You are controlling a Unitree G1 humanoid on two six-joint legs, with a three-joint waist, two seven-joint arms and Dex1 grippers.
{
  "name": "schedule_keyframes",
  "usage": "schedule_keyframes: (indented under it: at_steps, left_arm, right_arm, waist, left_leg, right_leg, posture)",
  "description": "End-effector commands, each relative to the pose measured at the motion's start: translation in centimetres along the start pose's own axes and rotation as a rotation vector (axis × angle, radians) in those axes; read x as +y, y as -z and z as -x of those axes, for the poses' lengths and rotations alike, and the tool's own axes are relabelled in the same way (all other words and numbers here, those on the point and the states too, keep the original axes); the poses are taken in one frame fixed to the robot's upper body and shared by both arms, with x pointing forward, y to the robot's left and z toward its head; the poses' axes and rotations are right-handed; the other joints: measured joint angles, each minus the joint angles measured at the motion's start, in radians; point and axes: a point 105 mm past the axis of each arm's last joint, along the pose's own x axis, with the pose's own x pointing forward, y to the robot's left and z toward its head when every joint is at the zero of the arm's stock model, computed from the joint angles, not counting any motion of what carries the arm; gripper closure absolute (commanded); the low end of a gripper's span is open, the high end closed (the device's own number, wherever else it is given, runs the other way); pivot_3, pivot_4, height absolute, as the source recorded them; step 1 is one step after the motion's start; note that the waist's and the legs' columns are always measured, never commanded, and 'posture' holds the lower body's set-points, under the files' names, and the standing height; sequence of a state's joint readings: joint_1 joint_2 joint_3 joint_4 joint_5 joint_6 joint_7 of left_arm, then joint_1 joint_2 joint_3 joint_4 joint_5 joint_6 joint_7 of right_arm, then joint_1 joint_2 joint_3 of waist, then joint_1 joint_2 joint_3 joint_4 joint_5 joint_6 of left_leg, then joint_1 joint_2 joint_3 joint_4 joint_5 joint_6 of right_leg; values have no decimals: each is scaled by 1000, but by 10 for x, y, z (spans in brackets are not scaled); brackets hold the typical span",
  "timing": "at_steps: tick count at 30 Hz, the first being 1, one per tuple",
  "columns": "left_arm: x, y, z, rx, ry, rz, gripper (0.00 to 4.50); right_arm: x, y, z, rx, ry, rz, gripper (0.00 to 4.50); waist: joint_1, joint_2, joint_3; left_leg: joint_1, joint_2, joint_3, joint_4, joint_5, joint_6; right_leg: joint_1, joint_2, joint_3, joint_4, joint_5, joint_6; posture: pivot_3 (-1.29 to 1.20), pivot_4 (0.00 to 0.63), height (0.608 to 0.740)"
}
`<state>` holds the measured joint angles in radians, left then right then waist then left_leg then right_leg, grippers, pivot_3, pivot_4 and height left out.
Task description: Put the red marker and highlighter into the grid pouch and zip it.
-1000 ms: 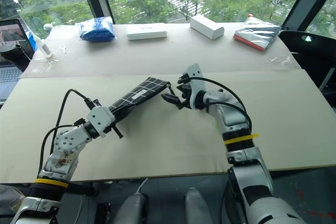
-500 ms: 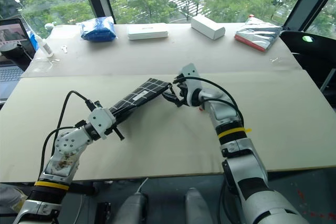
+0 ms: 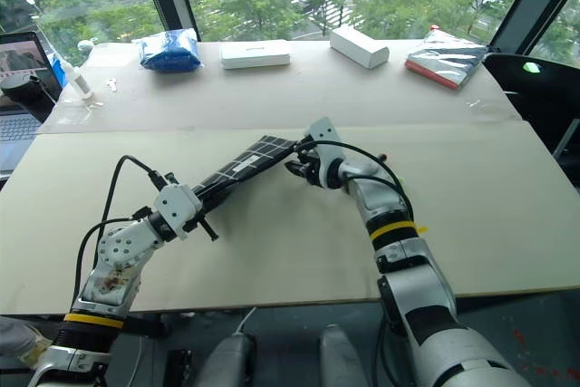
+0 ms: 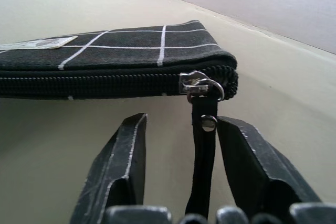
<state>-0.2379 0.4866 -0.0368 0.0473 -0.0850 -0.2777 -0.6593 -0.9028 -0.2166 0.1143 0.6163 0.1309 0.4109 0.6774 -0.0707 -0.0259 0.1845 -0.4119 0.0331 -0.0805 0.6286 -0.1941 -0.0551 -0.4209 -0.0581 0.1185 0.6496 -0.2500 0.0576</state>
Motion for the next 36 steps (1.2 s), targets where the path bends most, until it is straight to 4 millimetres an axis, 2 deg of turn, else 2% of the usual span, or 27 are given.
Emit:
schedule_keyframes:
  at_steps: [1,3,8,12,15,18,24,26,27,28,29,34,36]
  left_arm:
    - [7,-15,-1,-49,-26,-22,4500]
    - [7,-16,-2,-49,-26,-20,4500]
    - [6,-16,-3,-49,-24,-15,4500]
    - [5,-16,-6,-53,-18,-9,4500]
    - [5,-17,-8,-59,-12,-7,4500]
    - [5,-18,-9,-62,-10,-6,4500]
    - [6,-18,-9,-62,-10,-6,4500]
    - [5,-18,-8,-62,-9,-6,4500]
    - [5,-18,-8,-61,-9,-7,4500]
    - [5,-18,-8,-61,-8,-7,4500]
    - [5,-18,-8,-61,-8,-6,4500]
    - [3,-17,-9,-61,-5,-3,4500]
    - [1,-17,-9,-61,-3,-1,4500]
  right_arm:
    - [9,-29,3,-91,-55,73,3857]
    - [16,-32,4,-100,-96,85,4469]
    - [42,-33,7,-93,-241,111,4469]
    - [84,-26,9,-46,-396,205,4469]
    - [106,-22,11,-32,-478,256,4469]
    - [115,-19,13,-23,-509,290,4469]
    - [118,-29,9,-65,-482,246,4469]
    - [105,-28,5,-53,-421,228,3832]
    - [100,-29,6,-55,-405,220,3689]
    - [95,-32,9,-67,-401,209,3265]
    - [92,-36,13,-82,-399,200,3048]
    - [79,-46,43,-118,-418,82,1254]
    - [75,-45,58,-121,-428,22,1254]
  waist:
    - [0,0,0]
    - [0,0,0]
    - [0,0,0]
    - [0,0,0]
    - [1,0,0]
    - [1,0,0]
    - [2,0,0]
    - [2,0,0]
    - [2,0,0]
    - [2,0,0]
    - [2,0,0]
    - [9,0,0]
    - [8,0,0]
  left_leg:
    - [0,0,0,0,0,0]
    - [0,0,0,0,0,0]
    - [0,0,0,0,0,0]
    - [0,0,0,0,0,0]
    - [0,0,0,0,0,0]
    - [0,0,0,1,0,0]
    - [0,0,0,2,0,0]
    - [0,0,0,1,0,0]
    - [0,0,0,1,0,0]
    - [0,0,0,1,0,0]
    - [0,0,0,1,0,0]
    - [-1,0,-1,3,0,0]
    - [0,0,-1,3,0,0]
  right_leg:
    - [0,0,0,0,0,0]
    - [0,0,0,0,0,0]
    - [0,0,0,0,0,0]
    - [0,0,0,0,0,0]
    - [0,0,0,1,0,0]
    - [0,0,0,1,0,0]
    - [0,0,-1,1,0,0]
    - [0,0,-1,2,0,0]
    - [0,0,-1,2,0,0]
    - [0,0,-1,2,0,0]
    - [0,0,-1,2,0,0]
    - [1,0,-1,1,0,0]
    - [1,0,-1,2,0,0]
  posture:
    - [0,150,740]
    - [0,150,740]
    - [0,150,740]
    - [0,150,740]
    - [0,150,740]
    - [0,150,740]
    - [0,150,740]
    - [0,150,740]
    - [0,150,740]
    - [0,150,740]
    - [0,150,740]
    - [0,150,740]
    - [0,150,740]
